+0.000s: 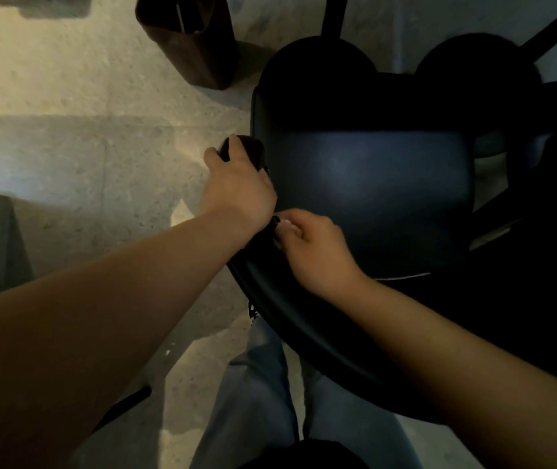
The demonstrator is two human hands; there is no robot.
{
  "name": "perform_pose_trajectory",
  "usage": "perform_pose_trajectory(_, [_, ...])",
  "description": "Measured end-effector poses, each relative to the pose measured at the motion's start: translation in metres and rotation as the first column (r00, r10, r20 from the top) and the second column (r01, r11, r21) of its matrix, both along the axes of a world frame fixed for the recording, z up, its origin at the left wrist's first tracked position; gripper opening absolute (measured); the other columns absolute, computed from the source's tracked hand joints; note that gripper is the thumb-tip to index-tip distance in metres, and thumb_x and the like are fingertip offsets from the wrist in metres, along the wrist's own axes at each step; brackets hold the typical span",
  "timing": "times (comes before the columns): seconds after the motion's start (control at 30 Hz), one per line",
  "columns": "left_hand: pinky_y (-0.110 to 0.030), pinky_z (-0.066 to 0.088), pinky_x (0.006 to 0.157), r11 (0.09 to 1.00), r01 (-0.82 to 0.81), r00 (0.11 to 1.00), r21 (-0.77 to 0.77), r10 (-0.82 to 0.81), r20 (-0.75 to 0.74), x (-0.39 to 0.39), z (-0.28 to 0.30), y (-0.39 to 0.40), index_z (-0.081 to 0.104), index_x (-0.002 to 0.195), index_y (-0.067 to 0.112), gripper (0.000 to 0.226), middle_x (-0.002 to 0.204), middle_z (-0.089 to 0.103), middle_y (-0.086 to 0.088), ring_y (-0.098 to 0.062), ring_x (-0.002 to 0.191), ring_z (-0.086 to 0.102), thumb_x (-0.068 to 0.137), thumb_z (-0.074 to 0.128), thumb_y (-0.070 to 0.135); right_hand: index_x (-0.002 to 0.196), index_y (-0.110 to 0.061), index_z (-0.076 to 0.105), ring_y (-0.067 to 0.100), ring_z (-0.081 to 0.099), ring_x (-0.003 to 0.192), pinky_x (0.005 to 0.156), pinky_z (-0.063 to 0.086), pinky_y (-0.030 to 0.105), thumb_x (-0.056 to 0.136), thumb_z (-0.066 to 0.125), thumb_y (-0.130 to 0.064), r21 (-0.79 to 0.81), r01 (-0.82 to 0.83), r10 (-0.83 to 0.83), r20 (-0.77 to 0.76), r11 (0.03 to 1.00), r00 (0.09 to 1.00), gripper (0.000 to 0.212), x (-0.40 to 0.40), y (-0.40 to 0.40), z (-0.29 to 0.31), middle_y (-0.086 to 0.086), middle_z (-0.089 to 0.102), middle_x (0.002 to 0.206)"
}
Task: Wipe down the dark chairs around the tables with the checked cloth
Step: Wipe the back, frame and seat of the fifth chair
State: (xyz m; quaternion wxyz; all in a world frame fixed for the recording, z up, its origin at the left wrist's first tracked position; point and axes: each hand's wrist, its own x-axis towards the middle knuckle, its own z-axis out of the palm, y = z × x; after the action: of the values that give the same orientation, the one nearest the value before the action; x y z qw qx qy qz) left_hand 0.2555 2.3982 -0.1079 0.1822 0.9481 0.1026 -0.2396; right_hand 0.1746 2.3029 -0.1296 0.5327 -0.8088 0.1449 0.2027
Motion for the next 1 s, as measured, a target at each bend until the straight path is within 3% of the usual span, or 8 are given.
perform_pose_trajectory(0.13, [-0.040, 0.039, 0.101, 1.000, -0.012, 1.000, 0.006, 0.012, -0.010, 0.001, 0.001, -0.001, 0.005, 0.155, 0.014, 0.066, 0.157, 0.005, -0.017, -0.042, 0.123, 0.048, 0.102, 0.040, 0.029, 0.075, -0.020, 0.063, 0.013, 0.050, 0.056, 0.057, 0.039, 0.025, 0.097, 0.045, -0.024, 0.014, 0.046, -0.042, -0.207, 0.999, 0.978, 0.029, 0.006, -0.010, -0.009, -0.002, 0.055, 0.061])
perform_pose_trajectory(0.23, [-0.040, 0.038, 0.102, 1.000, -0.002, 1.000, 0.008, 0.002, -0.010, -0.001, 0.001, -0.001, 0.005, 0.155, 0.013, 0.067, 0.157, 0.006, -0.018, -0.041, 0.124, 0.047, 0.102, 0.041, 0.028, 0.100, -0.015, 0.066, 0.017, 0.058, 0.077, 0.067, 0.042, 0.024, 0.095, 0.049, -0.018, -0.020, -0.093, 0.092, -0.075, 0.995, 0.993, 0.018, -0.004, -0.002, 0.013, 0.002, 0.063, 0.084])
perform_pose_trajectory(0.37, [-0.041, 0.039, 0.102, 1.000, -0.006, 1.000, 0.002, 0.006, -0.004, -0.001, 0.001, 0.000, 0.005, 0.155, 0.013, 0.067, 0.156, 0.008, -0.019, -0.041, 0.124, 0.047, 0.101, 0.042, 0.028, 0.108, -0.008, 0.064, 0.017, 0.057, 0.075, 0.067, 0.038, 0.021, 0.093, 0.044, -0.005, -0.031, -0.120, 0.123, 0.098, 0.992, 0.988, 0.025, -0.018, 0.003, 0.031, 0.004, 0.061, 0.081])
perform_pose_trajectory(0.5, [-0.040, 0.037, 0.103, 1.000, 0.008, 1.000, 0.012, -0.008, 0.000, 0.001, 0.002, -0.001, 0.005, 0.155, 0.011, 0.067, 0.156, 0.008, -0.019, -0.040, 0.130, 0.041, 0.101, 0.042, 0.027, 0.128, -0.014, 0.059, 0.028, 0.057, 0.114, 0.092, 0.040, 0.019, 0.089, 0.043, 0.000, -0.081, -0.123, 0.112, -0.128, 0.989, 0.985, 0.045, 0.012, -0.001, -0.011, 0.013, 0.063, 0.123])
perform_pose_trajectory(0.6, [-0.041, 0.038, 0.102, 1.000, 0.009, 1.000, 0.023, -0.009, 0.002, 0.001, 0.002, -0.002, 0.006, 0.155, 0.012, 0.066, 0.156, 0.009, -0.018, -0.041, 0.129, 0.041, 0.101, 0.041, 0.027, 0.121, -0.016, 0.065, 0.029, 0.060, 0.111, 0.097, 0.047, 0.033, 0.087, 0.049, -0.002, -0.036, -0.057, 0.047, -0.226, 0.998, 0.973, 0.041, 0.026, 0.002, -0.039, 0.013, 0.066, 0.118])
perform_pose_trajectory(0.67, [-0.041, 0.038, 0.101, 0.999, 0.005, 1.000, 0.034, -0.005, 0.003, 0.001, 0.002, -0.001, 0.006, 0.155, 0.013, 0.066, 0.156, 0.009, -0.018, -0.043, 0.126, 0.044, 0.101, 0.042, 0.028, 0.118, -0.017, 0.067, 0.027, 0.061, 0.109, 0.091, 0.045, 0.027, 0.087, 0.051, -0.003, -0.053, -0.112, 0.095, -0.249, 0.992, 0.964, 0.039, 0.020, -0.004, -0.045, 0.012, 0.067, 0.114])
perform_pose_trajectory(0.9, [-0.042, 0.036, 0.105, 1.000, 0.011, 1.000, 0.027, -0.011, 0.004, 0.001, 0.001, 0.000, 0.008, 0.155, 0.013, 0.067, 0.156, 0.010, -0.018, -0.045, 0.126, 0.044, 0.101, 0.043, 0.028, 0.110, -0.004, 0.068, 0.027, 0.063, 0.101, 0.080, 0.046, 0.029, 0.094, 0.047, -0.016, -0.287, -0.702, 0.387, -0.671, 0.652, 0.633, 0.029, -0.020, -0.109, -0.037, 0.016, 0.066, 0.109])
perform_pose_trajectory(1.0, [-0.044, 0.037, 0.104, 0.999, 0.011, 1.000, 0.044, -0.012, 0.011, 0.001, 0.001, -0.001, 0.009, 0.155, 0.013, 0.066, 0.155, 0.012, -0.019, -0.046, 0.126, 0.043, 0.100, 0.042, 0.029, 0.117, -0.002, 0.064, 0.026, 0.061, 0.105, 0.082, 0.045, 0.029, 0.095, 0.046, -0.013, -0.288, -0.556, 0.374, -0.498, 0.779, 0.782, 0.031, -0.003, -0.080, -0.037, 0.018, 0.064, 0.112])
